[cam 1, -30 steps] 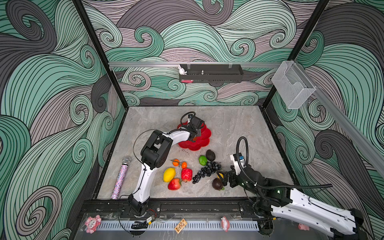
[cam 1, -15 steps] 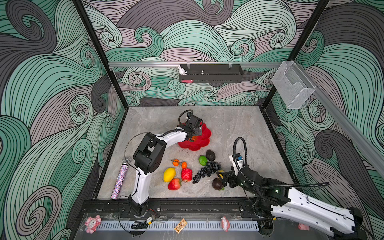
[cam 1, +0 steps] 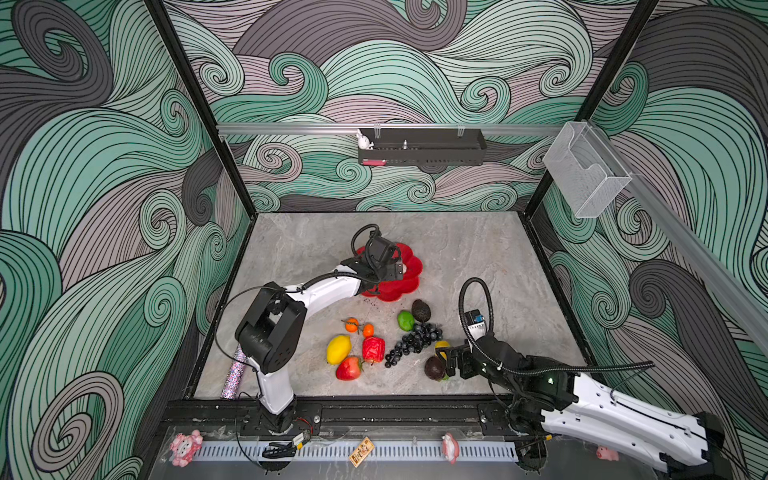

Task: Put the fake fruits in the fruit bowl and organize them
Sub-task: 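Open the left gripper to release the pear into the bowl, then withdraw the left gripper from the bowl toward the robot, then lower the right gripper onto the dark purple mangosteen and close on it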

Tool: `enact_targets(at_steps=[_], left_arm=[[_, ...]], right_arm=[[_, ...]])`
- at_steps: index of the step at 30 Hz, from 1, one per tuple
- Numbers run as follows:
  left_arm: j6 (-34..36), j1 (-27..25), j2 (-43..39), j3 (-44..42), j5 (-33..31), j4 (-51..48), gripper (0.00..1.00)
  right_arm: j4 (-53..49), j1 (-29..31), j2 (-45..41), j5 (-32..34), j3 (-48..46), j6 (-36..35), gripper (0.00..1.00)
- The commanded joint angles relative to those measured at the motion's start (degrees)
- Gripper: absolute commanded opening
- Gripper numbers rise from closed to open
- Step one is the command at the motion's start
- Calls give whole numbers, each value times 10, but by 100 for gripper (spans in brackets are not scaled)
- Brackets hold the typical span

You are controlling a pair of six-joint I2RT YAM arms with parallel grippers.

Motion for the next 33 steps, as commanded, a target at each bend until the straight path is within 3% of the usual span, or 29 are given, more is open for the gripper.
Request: enact_targets(at_steps=[1,8,18,23,33], left_arm=[[-35,-4,-65,-31,2,-44,96],[-94,-9,-208,-152,9,-99,94],[-106,-17,-377,-300,17,-114,94],[-108,-17,-405,-320,21,-117,94],[-103,-18,-408,-326,44,-109,94]], right_arm=[[-35,-2,11,-16,21,26,98],[-101,-1,29,-50,43,49,93],[-126,12,56,-116,33,90,88],[-66,14,112,-142,25,87,86],[-20,17,213,-126,47,60,78]])
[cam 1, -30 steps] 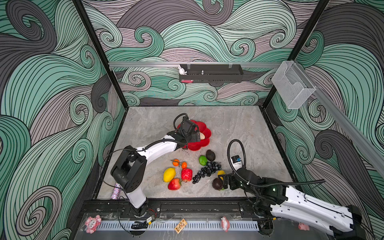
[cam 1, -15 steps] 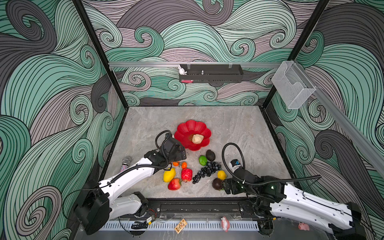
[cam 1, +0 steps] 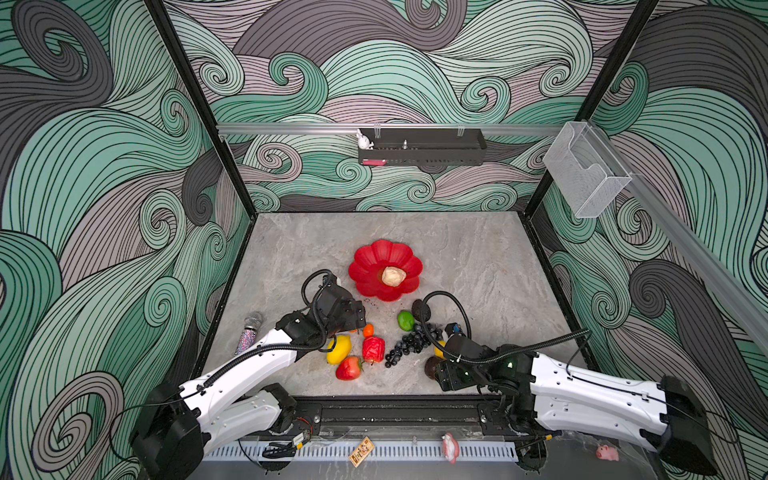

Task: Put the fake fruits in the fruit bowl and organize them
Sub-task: 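Lower the right gripper onto the dark purple mangosteen and close on it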

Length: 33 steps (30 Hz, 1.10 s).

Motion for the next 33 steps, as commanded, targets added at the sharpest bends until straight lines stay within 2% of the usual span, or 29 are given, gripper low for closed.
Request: enact_targets(at_steps=[1,10,20,29,33], left_arm=[[-5,-4,-5,-2,18,-2,94],[2,-10,9,8,46,-5,94],[4,-16,34,16,53,2,94],[5,-20,41,28,61,-9,94],[4,-22,37,31,73,-16,93]], right_arm=[[31,3,21,3,15,-15,78],[67,4,73,-8,24,-35,79],[94,11,54,-24,-10,-45,86],[117,12,97,-20,-4,-67,78],[124,13,101,-15,-4,-76,70]])
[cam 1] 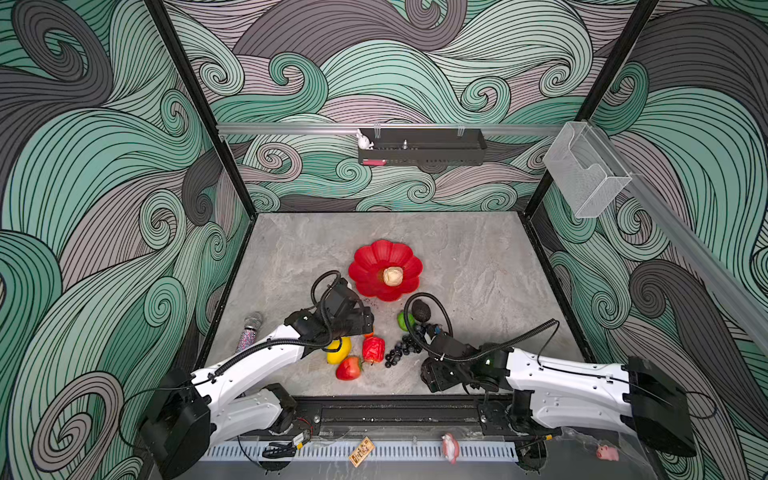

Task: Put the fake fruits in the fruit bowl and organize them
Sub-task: 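Lower the right gripper onto the dark purple mangosteen and close on it, then lift the mangosteen with the right gripper while the left gripper closes on it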

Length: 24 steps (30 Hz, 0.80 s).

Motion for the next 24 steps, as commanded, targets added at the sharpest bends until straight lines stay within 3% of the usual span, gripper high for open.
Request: enact_targets(at_steps=[1,6,15,24], left_arm=[[2,-4,-3,24,14,-20,93],[2,-5,-1,33,46,-21,93],[2,-7,-12,63,187,7,93],[0,-9,-40,79,235,11,91]], right_arm=[[9,3,2,8,0,-15,67],[7,4,-28,5,1,-38,58],[-6,4,-103,21,43,-147,56],[104,0,-5,-10,141,-256,56]])
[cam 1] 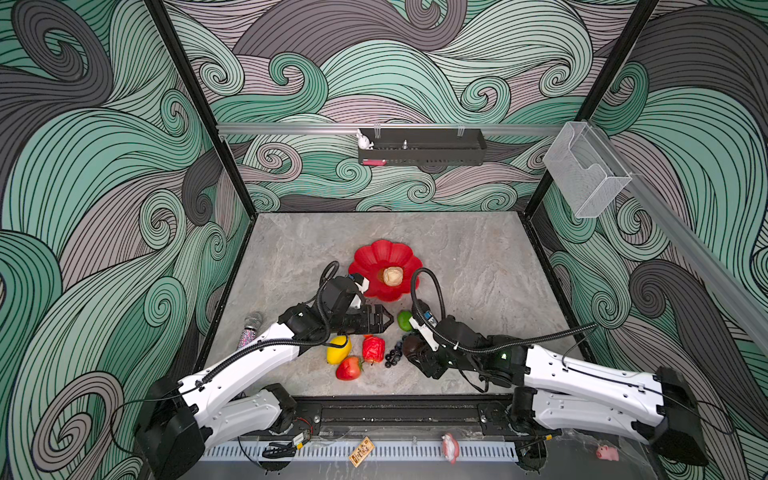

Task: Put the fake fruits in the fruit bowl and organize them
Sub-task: 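Lift the mangosteen with the right gripper while the left gripper closes on it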

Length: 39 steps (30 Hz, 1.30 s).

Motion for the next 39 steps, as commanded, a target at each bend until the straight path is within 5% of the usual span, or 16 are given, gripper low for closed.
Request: enact_targets(at_steps=[1,11,31,39], left_arm=[[0,-3,-17,23,35,2,91],[-3,-2,-30,17,46,-15,82],[-10,-1,17,25,73,-17,64],[-8,-1,30,36,74,-20,49]], right_arm=[[61,-2,47,-17,41,-62,56],[113,-24,131,-58,97,-96,56],[168,-51,136,-58,95,-74,56],[170,-54,131,-51,91,-70,58]])
